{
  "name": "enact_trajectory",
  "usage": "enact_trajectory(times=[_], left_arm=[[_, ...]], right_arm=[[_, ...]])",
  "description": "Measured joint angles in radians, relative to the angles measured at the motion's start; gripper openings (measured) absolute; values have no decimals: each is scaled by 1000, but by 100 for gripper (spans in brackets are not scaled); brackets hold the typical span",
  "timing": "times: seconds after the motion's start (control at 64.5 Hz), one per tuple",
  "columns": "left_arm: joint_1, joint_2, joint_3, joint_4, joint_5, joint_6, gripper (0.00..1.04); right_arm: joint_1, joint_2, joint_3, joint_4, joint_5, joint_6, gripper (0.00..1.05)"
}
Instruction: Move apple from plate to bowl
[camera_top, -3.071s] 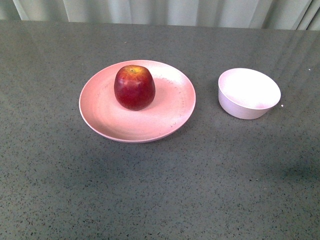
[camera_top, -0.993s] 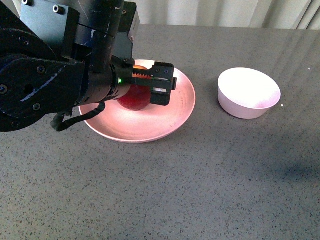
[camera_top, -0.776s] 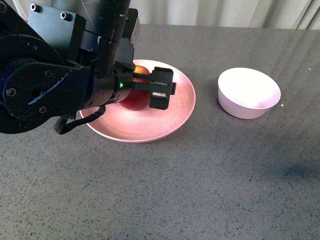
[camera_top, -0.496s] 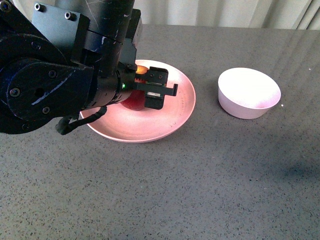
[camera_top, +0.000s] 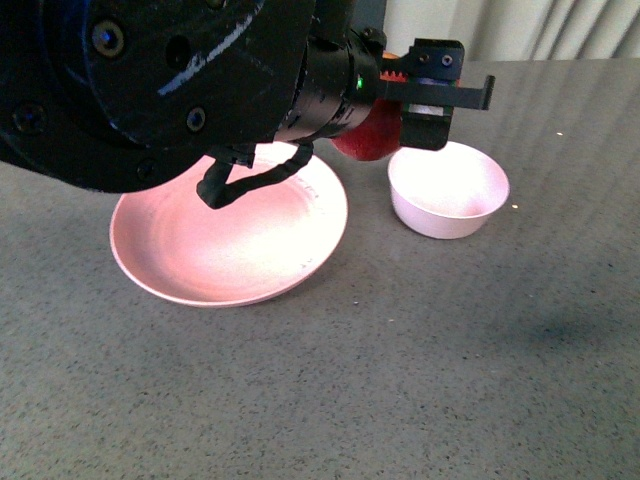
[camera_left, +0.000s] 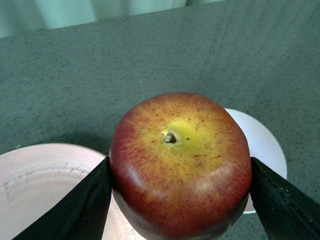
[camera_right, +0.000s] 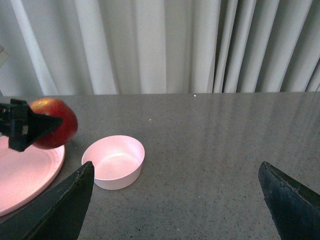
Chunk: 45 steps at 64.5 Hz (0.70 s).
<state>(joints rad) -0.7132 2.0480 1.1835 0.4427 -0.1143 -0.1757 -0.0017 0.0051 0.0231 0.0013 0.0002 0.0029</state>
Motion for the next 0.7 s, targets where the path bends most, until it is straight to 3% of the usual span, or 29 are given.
enact_trajectory(times=[0.698], left_arm=[[-59,187,214,-65,104,-40,70]], right_arm=[[0,0,0,0,0,0,96]])
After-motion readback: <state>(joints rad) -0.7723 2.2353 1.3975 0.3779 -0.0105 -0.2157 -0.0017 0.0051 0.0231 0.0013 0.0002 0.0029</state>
